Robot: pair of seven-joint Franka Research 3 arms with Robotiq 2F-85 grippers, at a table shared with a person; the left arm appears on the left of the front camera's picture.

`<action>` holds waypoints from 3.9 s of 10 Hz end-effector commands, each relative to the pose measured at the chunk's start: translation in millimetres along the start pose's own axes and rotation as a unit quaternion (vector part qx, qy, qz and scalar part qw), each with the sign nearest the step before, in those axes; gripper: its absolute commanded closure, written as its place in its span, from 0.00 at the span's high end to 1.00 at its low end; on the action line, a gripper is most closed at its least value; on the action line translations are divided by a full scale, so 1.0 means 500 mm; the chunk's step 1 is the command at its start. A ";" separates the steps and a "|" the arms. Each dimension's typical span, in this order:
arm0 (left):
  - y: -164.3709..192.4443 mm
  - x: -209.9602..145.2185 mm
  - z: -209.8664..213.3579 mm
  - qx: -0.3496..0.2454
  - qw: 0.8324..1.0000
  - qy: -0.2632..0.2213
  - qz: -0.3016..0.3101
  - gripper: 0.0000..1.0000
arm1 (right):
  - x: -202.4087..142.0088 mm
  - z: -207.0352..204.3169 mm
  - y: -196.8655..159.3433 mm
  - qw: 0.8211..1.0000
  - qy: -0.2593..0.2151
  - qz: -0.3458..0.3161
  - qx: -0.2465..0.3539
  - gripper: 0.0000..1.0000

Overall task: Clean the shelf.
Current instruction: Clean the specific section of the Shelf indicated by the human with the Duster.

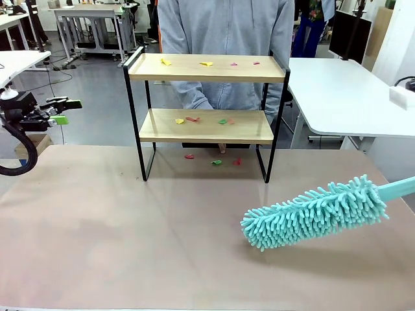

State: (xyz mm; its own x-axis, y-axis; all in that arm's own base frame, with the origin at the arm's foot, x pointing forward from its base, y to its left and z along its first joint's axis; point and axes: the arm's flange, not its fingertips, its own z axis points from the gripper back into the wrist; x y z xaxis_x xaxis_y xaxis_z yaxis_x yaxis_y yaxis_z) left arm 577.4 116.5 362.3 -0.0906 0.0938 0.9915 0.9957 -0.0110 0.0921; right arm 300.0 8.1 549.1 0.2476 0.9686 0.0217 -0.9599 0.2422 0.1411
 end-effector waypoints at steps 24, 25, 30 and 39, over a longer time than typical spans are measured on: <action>-0.001 0.004 -0.001 -0.001 1.000 -0.001 -0.007 1.00 | 0.644 -0.107 0.162 0.897 -0.155 -0.408 -0.069 0.13; -0.001 0.004 -0.001 -0.001 1.000 -0.001 -0.007 1.00 | 0.674 -0.116 0.178 0.884 -0.170 -0.428 -0.075 0.13; -0.001 0.004 -0.001 -0.001 1.000 -0.001 -0.007 1.00 | 0.851 -0.186 0.234 0.817 -0.196 -0.524 -0.139 0.13; -0.001 0.004 -0.001 -0.001 1.000 -0.001 -0.007 1.00 | 0.970 -0.295 0.173 0.774 -0.266 -0.555 -0.152 0.13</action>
State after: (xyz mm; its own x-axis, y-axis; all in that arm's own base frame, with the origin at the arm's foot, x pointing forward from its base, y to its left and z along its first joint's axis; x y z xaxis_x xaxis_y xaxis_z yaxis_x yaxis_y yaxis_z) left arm 577.6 116.6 361.5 -0.0897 0.0939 0.9915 0.9958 -0.0109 0.0911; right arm 321.8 490.6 418.1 0.8907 0.0306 0.4536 -0.0891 0.9901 0.1080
